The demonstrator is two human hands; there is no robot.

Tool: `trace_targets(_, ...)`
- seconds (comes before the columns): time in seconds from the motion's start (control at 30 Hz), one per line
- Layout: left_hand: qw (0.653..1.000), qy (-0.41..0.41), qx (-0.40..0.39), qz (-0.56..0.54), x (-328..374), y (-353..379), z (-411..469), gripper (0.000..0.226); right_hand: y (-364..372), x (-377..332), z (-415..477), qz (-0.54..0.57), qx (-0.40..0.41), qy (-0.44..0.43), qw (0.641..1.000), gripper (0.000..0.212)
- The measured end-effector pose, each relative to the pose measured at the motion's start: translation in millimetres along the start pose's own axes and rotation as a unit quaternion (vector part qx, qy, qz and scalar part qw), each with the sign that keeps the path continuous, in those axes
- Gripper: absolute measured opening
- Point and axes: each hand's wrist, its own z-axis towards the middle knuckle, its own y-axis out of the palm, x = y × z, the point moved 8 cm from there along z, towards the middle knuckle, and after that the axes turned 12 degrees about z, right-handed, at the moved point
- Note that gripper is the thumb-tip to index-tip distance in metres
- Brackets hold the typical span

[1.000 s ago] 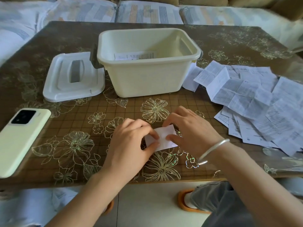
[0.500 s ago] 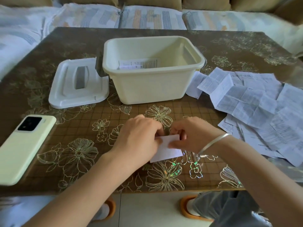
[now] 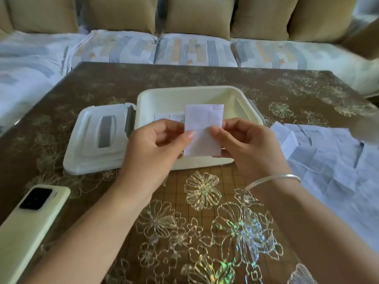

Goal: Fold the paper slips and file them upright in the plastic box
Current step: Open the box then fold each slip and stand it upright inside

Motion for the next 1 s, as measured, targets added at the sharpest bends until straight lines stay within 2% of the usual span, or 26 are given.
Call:
trace_targets(0.1,0.995,0.055,0.063,0.053,11.9,-26.4,31.5,0.002,6.9,-14.8,37.1,-0.019,0.005,-0.008,1.000,0.011)
trace_targets(0.17,0.977,0.105,0.126,0.138,20.9,-47.9,49.6,0.004,10.1,-26.5,61.3,-0.048,-0.003,-0.009,0.999,0.009)
trace_targets(0.23,0.951,0.146,0.169,0.211,26.1,-61.7,65.1,0.006,13.7,-38.1,81.9,-0.134,-0.019,-0.015,0.991,0.007)
trace_targets(0.33,0.908,0.172,0.152,0.350,18.2,-53.1,81.8,0.010,19.7,-40.4,97.7,-0.237,-0.063,0.019,0.969,0.006)
trace_targets(0.43,0.910,0.169,0.115,0.360,-4.5,-40.2,87.9,0.024,23.2,-25.1,103.5,-0.255,-0.087,0.046,0.962,0.007)
trace_targets(0.53,0.901,0.227,0.132,0.344,-8.7,-34.4,77.1,0.044,23.0,-2.7,105.6,-0.248,-0.092,0.078,0.961,0.007)
trace_targets(0.63,0.895,0.258,0.148,0.332,-5.7,-32.3,75.5,0.053,26.9,-12.5,126.3,-0.334,-0.092,-0.007,0.938,0.013)
trace_targets(0.7,0.894,0.265,0.146,0.331,-3.7,-31.5,76.6,0.051,39.0,-29.8,136.4,-0.417,-0.116,-0.074,0.899,0.009)
trace_targets(0.77,0.896,0.270,0.144,0.321,-2.1,-33.1,74.5,0.048,59.6,-33.4,136.7,-0.502,-0.183,-0.106,0.839,0.004)
trace_targets(0.9,0.904,0.276,0.129,0.300,-7.9,-34.4,70.4,0.048,92.1,-7.4,120.3,-0.590,-0.305,-0.090,0.742,0.011)
trace_targets(1.0,0.944,0.213,0.126,0.219,-18.0,-44.8,76.2,0.053,104.5,10.9,111.5,-0.600,-0.353,-0.088,0.712,0.014)
